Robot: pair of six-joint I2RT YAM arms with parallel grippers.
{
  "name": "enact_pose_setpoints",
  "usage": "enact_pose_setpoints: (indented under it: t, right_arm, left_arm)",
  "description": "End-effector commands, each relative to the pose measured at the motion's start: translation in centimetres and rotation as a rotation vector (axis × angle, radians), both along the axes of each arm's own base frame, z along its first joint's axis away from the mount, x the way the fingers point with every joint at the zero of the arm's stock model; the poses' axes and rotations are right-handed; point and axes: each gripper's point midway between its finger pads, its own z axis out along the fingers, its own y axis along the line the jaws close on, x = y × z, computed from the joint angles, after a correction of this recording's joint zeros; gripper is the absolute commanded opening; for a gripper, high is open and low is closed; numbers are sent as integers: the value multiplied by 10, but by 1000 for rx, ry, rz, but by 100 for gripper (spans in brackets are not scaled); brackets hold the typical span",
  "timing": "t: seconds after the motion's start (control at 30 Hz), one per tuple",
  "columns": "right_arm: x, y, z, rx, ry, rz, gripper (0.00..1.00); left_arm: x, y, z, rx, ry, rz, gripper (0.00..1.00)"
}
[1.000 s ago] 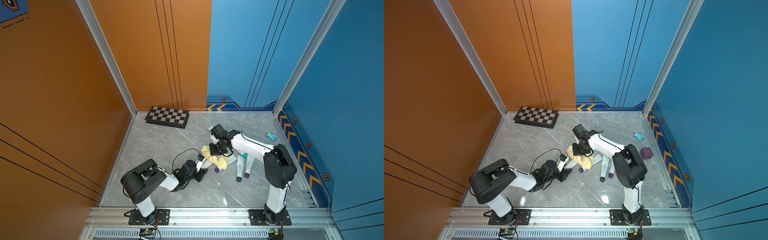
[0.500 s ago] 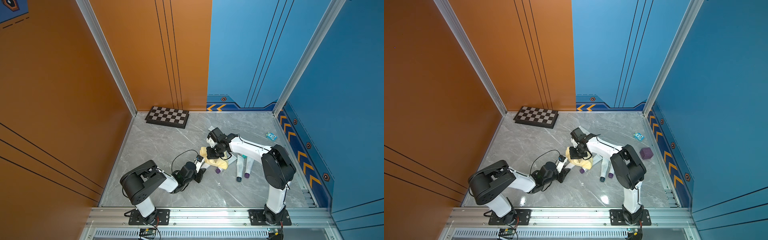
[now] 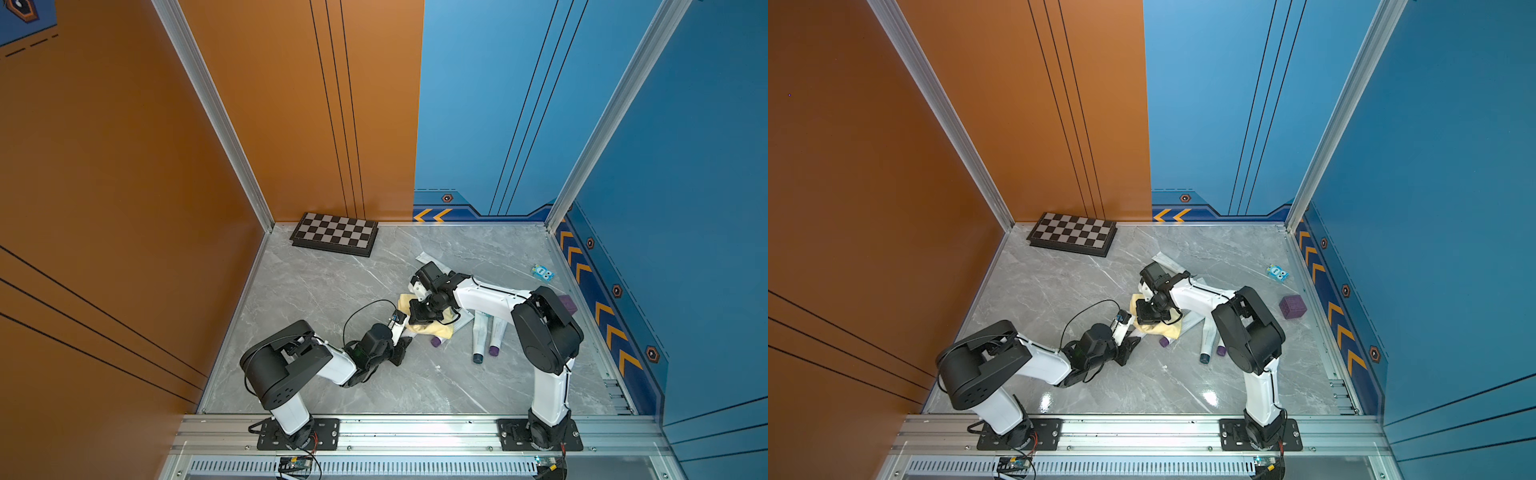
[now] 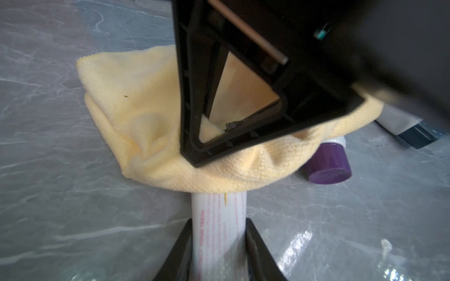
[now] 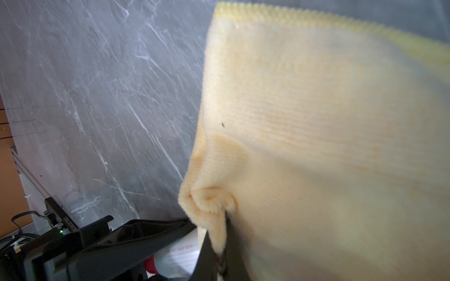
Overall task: Wipe the surface of the toothpaste tube
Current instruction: Wipe the dirt from the toothpaste tube.
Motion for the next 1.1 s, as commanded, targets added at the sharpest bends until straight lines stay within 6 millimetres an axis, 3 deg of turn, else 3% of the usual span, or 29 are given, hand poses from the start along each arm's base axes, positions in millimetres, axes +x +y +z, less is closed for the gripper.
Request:
enact_pose_setpoints:
  t: [0.0,0.13,0.2,0.27,0.43,0.8,0.93,1.07]
  right_arm:
    - [-21,-47,-51,-240,69,-31,0]
    - [5,-104,-47,-408,-32,-143,0]
    - [10,-118,-44,-425,-41,-177,0]
    - [8,-113,-42,-401,-35,-168,0]
    - [-16,-70,-40,-269,30,-73,0]
    - [-84,-7,-37,-74,154,69,0]
    - [-96,-12,-39,-87,171,79,0]
    - [-86,-57,-56,-213,154,17,0]
  left_arm:
    - [-46,47,-77,242,258,-1,9]
    - [-46,46,-77,241,260,-3,9]
    - [-46,45,-78,241,261,-6,8]
    - [-45,45,-78,241,264,-10,7]
    - [-46,44,-80,241,271,-15,3]
    - [-45,44,-81,240,276,-15,5]
    - [-45,43,-79,236,272,-14,5]
    - [-44,44,-79,236,272,-12,4]
